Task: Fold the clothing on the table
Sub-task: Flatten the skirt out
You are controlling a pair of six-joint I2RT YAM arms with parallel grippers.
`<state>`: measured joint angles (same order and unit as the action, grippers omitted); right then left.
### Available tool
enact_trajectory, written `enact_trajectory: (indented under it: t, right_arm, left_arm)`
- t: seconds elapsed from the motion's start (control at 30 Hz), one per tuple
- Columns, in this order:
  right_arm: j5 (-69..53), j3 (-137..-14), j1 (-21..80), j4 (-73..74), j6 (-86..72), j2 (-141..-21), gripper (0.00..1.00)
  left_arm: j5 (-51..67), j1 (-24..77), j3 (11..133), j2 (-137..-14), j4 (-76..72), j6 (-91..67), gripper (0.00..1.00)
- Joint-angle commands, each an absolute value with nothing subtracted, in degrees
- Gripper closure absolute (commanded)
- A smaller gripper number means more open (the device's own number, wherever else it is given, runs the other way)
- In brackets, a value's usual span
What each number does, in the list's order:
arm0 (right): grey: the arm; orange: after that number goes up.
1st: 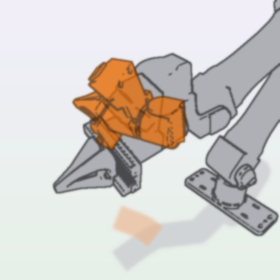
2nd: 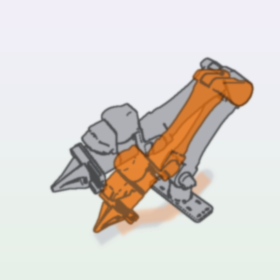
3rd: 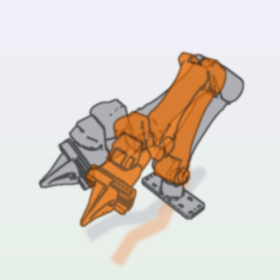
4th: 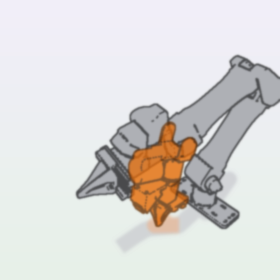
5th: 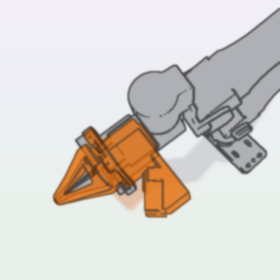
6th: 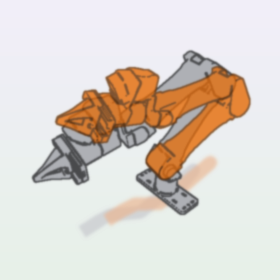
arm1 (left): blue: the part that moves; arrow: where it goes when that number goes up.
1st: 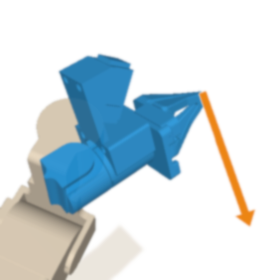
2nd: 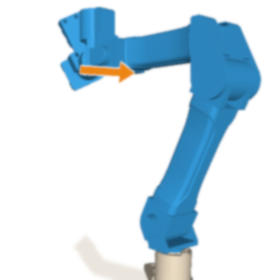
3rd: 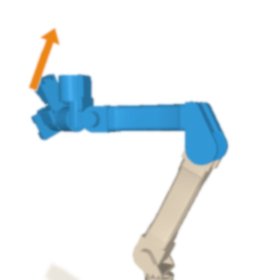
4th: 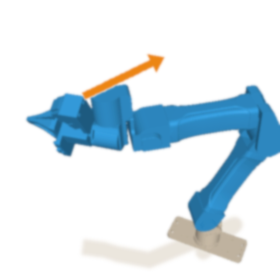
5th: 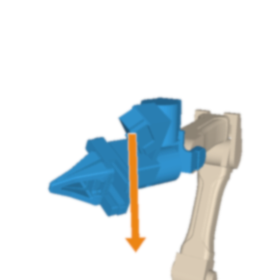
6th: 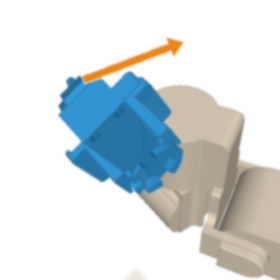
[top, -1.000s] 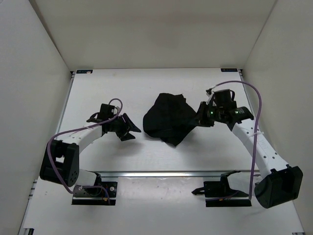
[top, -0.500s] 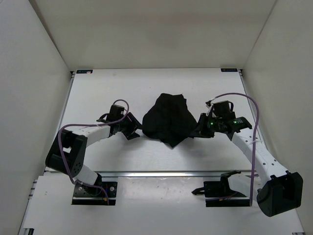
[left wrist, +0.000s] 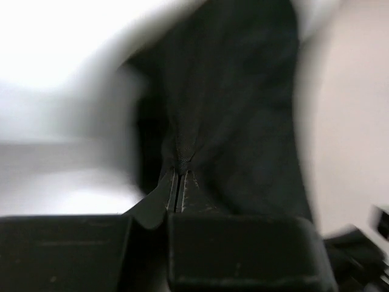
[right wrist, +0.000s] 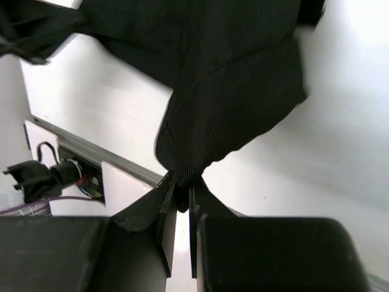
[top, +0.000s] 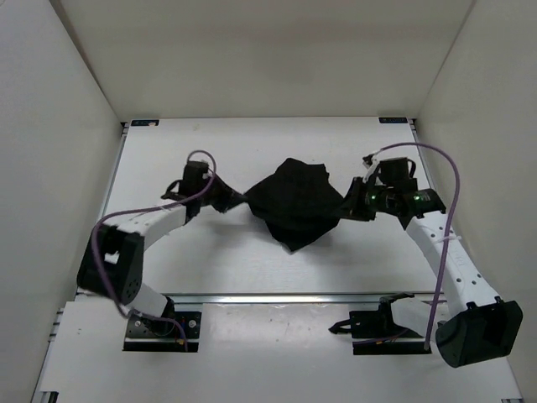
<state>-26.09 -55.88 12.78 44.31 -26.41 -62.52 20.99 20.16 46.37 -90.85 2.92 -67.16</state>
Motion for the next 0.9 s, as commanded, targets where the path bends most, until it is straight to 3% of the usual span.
enact_trajectory:
  t: [0.0,0.37,0.6,0.87]
  right_arm:
    - [-28.6,-64.0,9.4,45.2,-22.2,-62.4,1.0]
    - [-33.7,-84.5,6.0,51.5,-24.9,-63.8,1.0]
    - [-41.3,-94.5,3.5,46.6,-25.5,-79.7,1.0]
    - [-45.2,-138.4,3.4,53.4,-26.9,-107.9,1.0]
  left_arm:
    - [18.8,16.1,52.2,-77.2,4.2,-67.7,1.0]
    - [22.0,9.9,58.5,-59.5,13.6,-70.1,1.0]
    - [26.2,4.8,68.1,-72.4,12.0,-68.7,1.0]
    - [31.2,0.4,98.7,-91.0,20.9,-64.3,1.0]
